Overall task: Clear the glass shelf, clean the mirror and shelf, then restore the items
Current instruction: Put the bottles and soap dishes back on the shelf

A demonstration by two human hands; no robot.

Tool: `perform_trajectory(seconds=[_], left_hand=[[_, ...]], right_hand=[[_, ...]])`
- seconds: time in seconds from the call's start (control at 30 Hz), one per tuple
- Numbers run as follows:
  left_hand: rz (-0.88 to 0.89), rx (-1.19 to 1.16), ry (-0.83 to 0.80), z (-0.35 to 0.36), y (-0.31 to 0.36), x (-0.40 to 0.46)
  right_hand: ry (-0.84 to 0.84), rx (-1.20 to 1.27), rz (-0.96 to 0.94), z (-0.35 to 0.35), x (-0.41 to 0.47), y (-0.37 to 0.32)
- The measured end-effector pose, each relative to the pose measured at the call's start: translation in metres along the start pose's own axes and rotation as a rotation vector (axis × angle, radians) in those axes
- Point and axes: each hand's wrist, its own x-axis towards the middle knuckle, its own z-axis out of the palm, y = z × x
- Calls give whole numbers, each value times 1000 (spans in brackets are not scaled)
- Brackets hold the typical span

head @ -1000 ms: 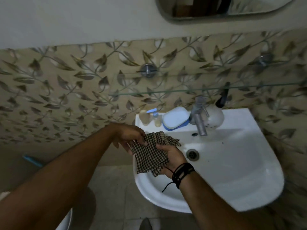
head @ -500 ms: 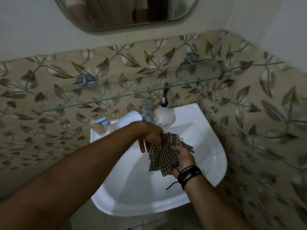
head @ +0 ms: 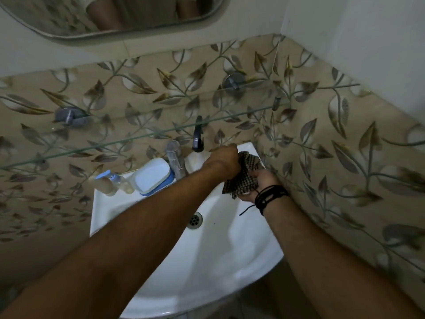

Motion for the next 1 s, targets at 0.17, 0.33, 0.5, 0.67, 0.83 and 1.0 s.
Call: perform_trajectory(seconds=[0.17, 0.33, 0.5, 0.67, 0.83, 1.0], left_hand=[[24, -118, 208, -7, 9, 22], [30, -123, 224, 6, 8, 23], [41, -142, 197, 21, -1, 17], [-27, -175, 74, 31, -2, 0], [-204, -348, -81, 45, -15, -25], [-298, -368, -139, 52, -45, -51]], right_hand=[[-84, 8, -92, 17, 15, -44], [71, -255, -19, 11, 29, -50], [248, -383, -306, 1, 41, -23], [217, -625, -651, -6, 26, 19], [161, -653, -568, -3, 16, 55], [118, -843, -516, 5, 0, 85]])
